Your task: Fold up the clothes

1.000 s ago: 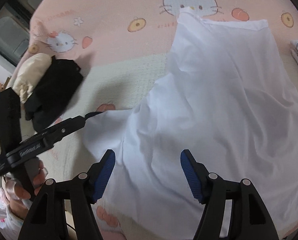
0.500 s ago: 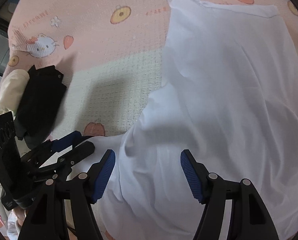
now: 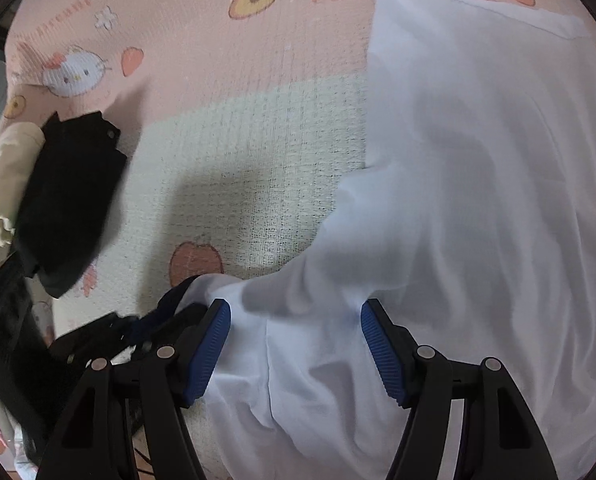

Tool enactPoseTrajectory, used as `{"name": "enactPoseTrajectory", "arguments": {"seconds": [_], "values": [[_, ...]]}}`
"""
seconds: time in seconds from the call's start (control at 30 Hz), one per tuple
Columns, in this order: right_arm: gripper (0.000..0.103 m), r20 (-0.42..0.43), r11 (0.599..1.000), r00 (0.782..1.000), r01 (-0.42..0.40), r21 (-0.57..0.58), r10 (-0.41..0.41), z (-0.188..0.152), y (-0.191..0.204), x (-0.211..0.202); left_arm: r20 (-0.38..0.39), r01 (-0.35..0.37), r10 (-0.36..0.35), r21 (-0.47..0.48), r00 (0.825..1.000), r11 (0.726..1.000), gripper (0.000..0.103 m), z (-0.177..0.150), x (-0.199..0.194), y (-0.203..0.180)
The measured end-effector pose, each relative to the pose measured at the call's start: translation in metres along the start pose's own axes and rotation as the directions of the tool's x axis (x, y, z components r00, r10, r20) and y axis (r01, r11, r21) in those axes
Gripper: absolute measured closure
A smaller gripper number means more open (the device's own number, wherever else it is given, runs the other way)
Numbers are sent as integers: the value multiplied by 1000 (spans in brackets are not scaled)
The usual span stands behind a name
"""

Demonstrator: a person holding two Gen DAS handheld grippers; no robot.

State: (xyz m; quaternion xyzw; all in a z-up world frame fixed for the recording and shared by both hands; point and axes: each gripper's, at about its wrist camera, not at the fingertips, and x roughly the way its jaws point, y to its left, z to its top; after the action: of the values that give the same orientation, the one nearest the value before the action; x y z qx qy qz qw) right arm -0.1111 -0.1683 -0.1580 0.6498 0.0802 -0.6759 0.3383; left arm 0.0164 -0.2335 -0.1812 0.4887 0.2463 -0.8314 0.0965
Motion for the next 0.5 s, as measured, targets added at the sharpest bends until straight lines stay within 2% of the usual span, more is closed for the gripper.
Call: {"name": "enactPoseTrajectory", "arguments": {"seconds": [0.07, 0.13, 0.2, 0.23, 0.3, 0.5], "values": [[36, -5, 1000, 1000, 14, -8, -14, 2, 4, 3, 11, -6, 6, -17, 1000, 1000, 95, -5, -1, 0], [42, 13, 999, 999, 49, -18, -49, 0, 7, 4, 26, -12, 13, -37, 1000, 999, 95, -8, -5, 1], [72, 26, 992, 993, 117, -43, -116, -4, 9, 4, 37, -16, 18, -54, 999, 998, 95, -11, -8, 1], [75, 33, 987, 989, 149, -54, -147, -5, 10, 3, 38, -14, 16, -61, 999, 998, 95, -13, -9, 1], [86, 34, 989, 990, 137, -60, -135, -12, 6, 2, 39, -4, 7, -81, 999, 997, 95, -17, -9, 1], [90, 61, 996, 994, 90, -9, -89, -30, -6, -4, 16, -2, 3, -24, 1000, 1000, 95, -30, -11, -13]]}}
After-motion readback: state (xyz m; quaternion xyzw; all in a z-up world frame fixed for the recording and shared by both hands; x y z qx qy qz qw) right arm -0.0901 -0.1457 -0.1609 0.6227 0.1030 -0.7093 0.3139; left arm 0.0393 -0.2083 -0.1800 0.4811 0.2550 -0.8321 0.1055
